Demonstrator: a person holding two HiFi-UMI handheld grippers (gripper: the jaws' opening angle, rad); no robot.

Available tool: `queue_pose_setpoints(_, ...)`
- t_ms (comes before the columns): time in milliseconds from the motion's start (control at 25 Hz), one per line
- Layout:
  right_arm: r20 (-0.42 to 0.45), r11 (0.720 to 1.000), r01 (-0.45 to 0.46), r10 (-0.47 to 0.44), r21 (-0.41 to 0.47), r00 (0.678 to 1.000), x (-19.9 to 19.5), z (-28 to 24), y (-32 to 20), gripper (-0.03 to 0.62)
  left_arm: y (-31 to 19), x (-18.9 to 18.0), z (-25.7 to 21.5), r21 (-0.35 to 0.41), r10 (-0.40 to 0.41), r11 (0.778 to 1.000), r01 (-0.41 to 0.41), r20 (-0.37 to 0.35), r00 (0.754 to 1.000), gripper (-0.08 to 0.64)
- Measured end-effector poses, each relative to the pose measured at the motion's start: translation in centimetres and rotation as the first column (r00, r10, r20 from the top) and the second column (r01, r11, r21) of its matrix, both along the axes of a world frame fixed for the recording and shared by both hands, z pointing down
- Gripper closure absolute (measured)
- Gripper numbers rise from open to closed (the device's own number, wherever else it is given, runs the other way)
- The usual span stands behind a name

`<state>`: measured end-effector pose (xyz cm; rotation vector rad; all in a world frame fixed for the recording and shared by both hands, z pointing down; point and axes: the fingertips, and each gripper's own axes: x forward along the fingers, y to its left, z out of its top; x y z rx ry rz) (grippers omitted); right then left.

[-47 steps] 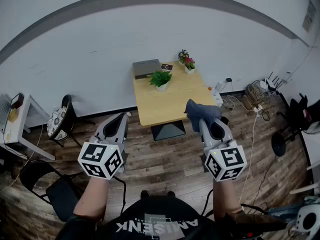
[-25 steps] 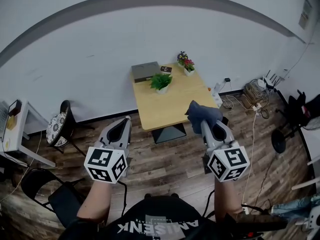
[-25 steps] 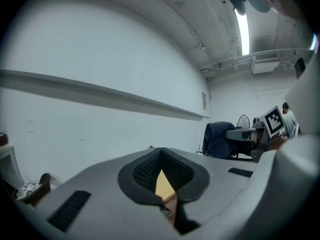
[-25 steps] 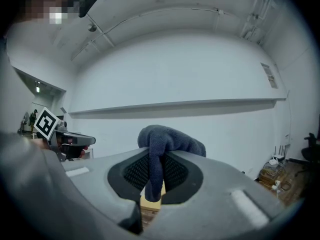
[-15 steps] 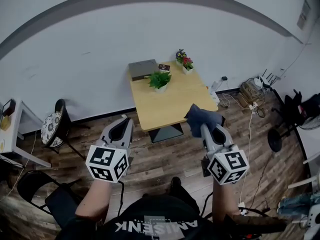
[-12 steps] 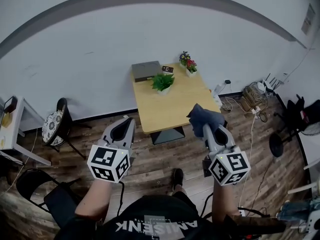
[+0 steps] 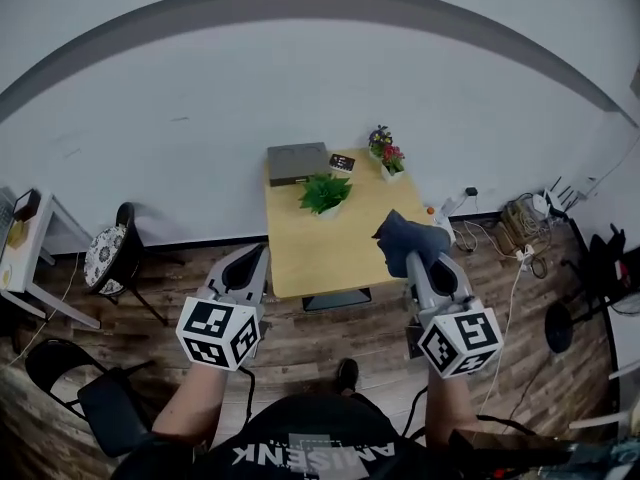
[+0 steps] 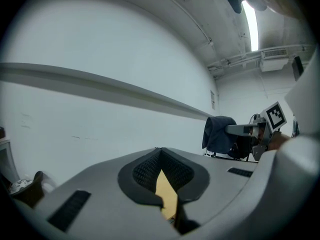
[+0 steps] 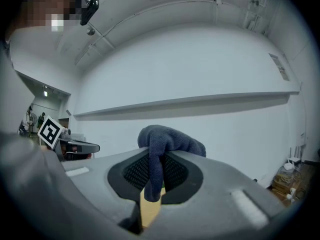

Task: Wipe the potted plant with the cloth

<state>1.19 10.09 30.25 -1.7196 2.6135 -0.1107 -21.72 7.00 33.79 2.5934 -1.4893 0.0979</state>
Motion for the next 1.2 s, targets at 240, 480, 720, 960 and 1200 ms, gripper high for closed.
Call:
queue_pose_setpoints(240, 0.005, 0.999, 0.032, -0.032, -0.007, 0.999, 3.3, 0.8, -5.0, 0.563, -4.6, 3.1, 0.4, -0.013, -0.025, 1.000, 0.026, 0.026, 0.999, 0.558)
queue_pose_setpoints(480, 0.014, 0.998, 0.057, -0.057, -0.017, 0.998, 6.2, 1.3, -9.2, 0.563, -8.5, 5.7, 0.3, -0.017, -0.051, 0.999, 0.052, 0.055, 0.997, 0.558)
queue_pose_setpoints(720, -0.002, 0.990, 0.142, -0.142, -0.013, 0.990, 8.3, 1.7, -12.2, 0.563, -11.2, 8.8, 0.9, -0.036, -0.070, 0.997, 0.073, 0.095, 0.993, 0.558)
queue_pose_setpoints(960, 0.009, 0.982, 0.187, -0.187, -0.004, 0.982, 9.9, 1.8, -14.8, 0.563, -13.3, 10.8, 1.1, -0.065, -0.081, 0.994, 0.089, 0.103, 0.991, 0.558)
queue_pose_setpoints(1200, -0.006, 0.976, 0.218, -0.218, -0.024, 0.976, 8.6, 2.2, -16.7, 0.563, -15.2, 9.4, 1.4, -0.073, -0.095, 0.992, 0.105, 0.125, 0.988, 0.558)
